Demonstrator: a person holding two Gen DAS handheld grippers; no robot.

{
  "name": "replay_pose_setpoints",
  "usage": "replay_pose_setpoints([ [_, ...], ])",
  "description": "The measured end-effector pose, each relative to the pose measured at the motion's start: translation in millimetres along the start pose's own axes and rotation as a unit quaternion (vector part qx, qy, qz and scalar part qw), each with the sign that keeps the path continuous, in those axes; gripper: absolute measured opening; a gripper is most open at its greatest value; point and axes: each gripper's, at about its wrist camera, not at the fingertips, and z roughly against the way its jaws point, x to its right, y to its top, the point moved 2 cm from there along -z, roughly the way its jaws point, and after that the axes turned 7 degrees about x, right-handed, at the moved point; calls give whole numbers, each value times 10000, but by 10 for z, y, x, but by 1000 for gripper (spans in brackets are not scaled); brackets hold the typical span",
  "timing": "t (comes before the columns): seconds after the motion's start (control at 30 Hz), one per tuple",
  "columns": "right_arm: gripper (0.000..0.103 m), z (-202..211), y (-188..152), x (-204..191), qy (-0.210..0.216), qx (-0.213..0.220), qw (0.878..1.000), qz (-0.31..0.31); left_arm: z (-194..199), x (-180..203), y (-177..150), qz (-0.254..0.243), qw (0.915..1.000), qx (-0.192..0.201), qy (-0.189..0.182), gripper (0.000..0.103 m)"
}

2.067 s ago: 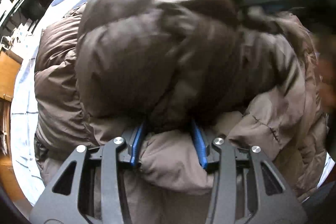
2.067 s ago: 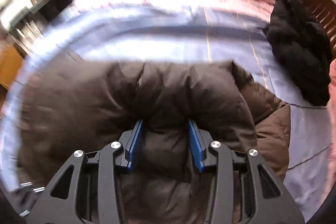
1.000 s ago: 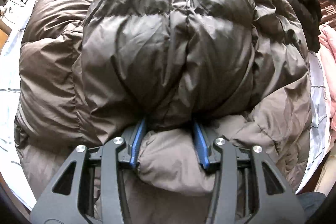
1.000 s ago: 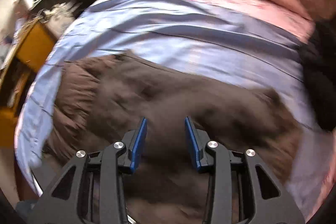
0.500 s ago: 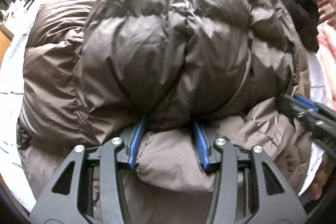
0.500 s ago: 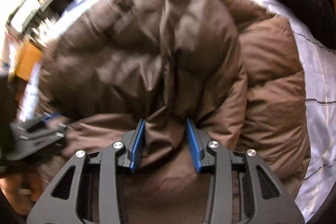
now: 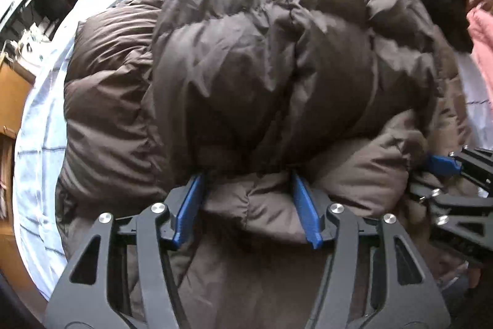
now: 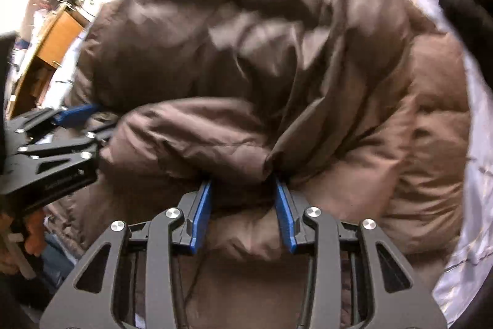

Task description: Fold large clothes

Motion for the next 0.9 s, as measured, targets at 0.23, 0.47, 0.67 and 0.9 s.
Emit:
replay_pose_setpoints([
  [0.23, 40, -60, 19, 12, -176, -104, 9998, -50, 9, 151, 63, -37, 10000, 4, 65, 60],
  [0.47, 54, 540, -232, 148, -365, -67, 9993, 106, 561, -146, -153, 80, 9994, 231, -247, 70],
  [0.67, 54, 63, -493, 475, -1025, -727, 9909, -483, 140, -469, -475, 354, 9977, -577, -66, 68],
  [0.9, 54, 292, -291, 381, -1128, -550, 9918, -223, 329, -510, -412, 790, 9956, -421, -258, 63],
])
